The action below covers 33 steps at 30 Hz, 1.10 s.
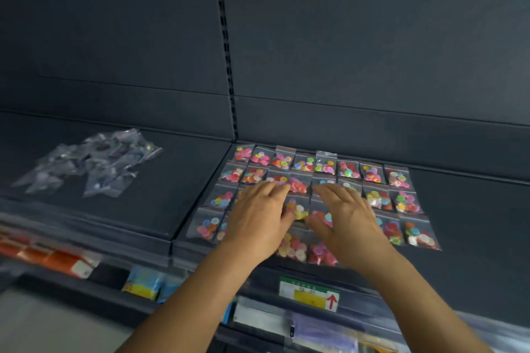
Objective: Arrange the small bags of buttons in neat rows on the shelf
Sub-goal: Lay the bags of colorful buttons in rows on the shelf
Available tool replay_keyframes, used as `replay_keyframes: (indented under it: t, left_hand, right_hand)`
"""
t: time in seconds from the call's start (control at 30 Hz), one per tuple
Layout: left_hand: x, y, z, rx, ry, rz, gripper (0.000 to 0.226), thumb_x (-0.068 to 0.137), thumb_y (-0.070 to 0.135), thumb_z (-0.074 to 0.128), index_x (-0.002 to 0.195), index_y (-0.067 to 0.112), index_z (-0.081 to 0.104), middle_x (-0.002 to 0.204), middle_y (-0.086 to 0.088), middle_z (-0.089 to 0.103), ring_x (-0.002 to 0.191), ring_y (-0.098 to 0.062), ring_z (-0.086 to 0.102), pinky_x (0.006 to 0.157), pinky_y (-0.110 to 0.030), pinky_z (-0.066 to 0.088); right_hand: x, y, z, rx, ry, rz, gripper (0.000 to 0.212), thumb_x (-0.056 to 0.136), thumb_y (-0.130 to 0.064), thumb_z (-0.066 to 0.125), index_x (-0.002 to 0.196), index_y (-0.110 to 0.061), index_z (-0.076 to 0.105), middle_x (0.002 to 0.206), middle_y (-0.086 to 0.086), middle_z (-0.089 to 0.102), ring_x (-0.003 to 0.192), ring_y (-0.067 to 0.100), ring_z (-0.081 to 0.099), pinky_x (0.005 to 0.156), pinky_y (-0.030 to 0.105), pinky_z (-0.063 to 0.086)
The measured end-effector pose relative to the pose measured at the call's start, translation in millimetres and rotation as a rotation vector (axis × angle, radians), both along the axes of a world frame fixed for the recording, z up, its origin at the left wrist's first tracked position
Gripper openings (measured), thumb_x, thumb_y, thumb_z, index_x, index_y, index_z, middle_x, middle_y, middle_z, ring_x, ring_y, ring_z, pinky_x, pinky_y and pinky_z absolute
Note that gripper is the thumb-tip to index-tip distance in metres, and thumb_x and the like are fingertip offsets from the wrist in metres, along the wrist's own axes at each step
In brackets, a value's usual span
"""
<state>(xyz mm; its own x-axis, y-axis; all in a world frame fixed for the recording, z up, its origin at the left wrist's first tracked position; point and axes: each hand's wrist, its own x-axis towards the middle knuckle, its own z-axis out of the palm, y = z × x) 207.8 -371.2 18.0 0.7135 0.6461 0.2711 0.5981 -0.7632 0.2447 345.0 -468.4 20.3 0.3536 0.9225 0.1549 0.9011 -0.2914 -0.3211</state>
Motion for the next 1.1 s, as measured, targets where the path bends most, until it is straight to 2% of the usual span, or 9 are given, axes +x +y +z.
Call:
replay_keyframes:
  t: [0.33,0.57,0.83,1.1]
  left_hand:
    - [-165.3,91.8,4.1,0.013,0.016,0.147,0.059,0.095,0.044,0.045,0.146,0.021,0.029,0.145,0.002,0.040,0.134,-0.017,0.031,0.111,-0.029,0.020]
    - [-255.3,151.0,7.1,0.007,-0.003,0.195,0.059,0.095,0.041,0.047,0.146,0.020,0.029,0.145,0.001,0.040,0.134,-0.018,0.031,0.110,-0.029,0.020]
    - [-312.8,209.8,-5.5,-0.028,-0.038,0.289,0.057,0.092,0.040,0.052,0.143,0.020,0.034,0.139,-0.001,0.046,0.129,-0.019,0.037,0.108,-0.031,0.027]
    - [-353.2,281.2,-26.4,-0.083,-0.009,0.435,0.051,0.097,0.034,0.043,0.145,0.017,0.032,0.144,-0.002,0.042,0.133,-0.020,0.034,0.111,-0.033,0.026]
  right_hand:
    - [-150.0,113.9,-0.9,0.050,0.017,0.153,0.061,0.091,-0.047,0.049,0.144,-0.026,0.030,0.149,-0.006,0.033,0.139,0.016,0.024,0.113,0.033,0.017]
    - [-237.2,181.4,0.0,0.051,0.032,0.197,0.059,0.091,-0.048,0.048,0.144,-0.025,0.032,0.148,-0.006,0.034,0.138,0.016,0.026,0.112,0.034,0.019]
    - [-289.2,254.8,1.3,0.052,0.052,0.269,0.056,0.090,-0.046,0.052,0.140,-0.024,0.037,0.145,-0.005,0.040,0.136,0.017,0.031,0.111,0.034,0.021]
    - [-314.5,344.1,-9.1,-0.011,0.032,0.423,0.051,0.093,-0.038,0.048,0.142,-0.027,0.036,0.148,-0.005,0.036,0.138,0.018,0.029,0.115,0.043,0.021]
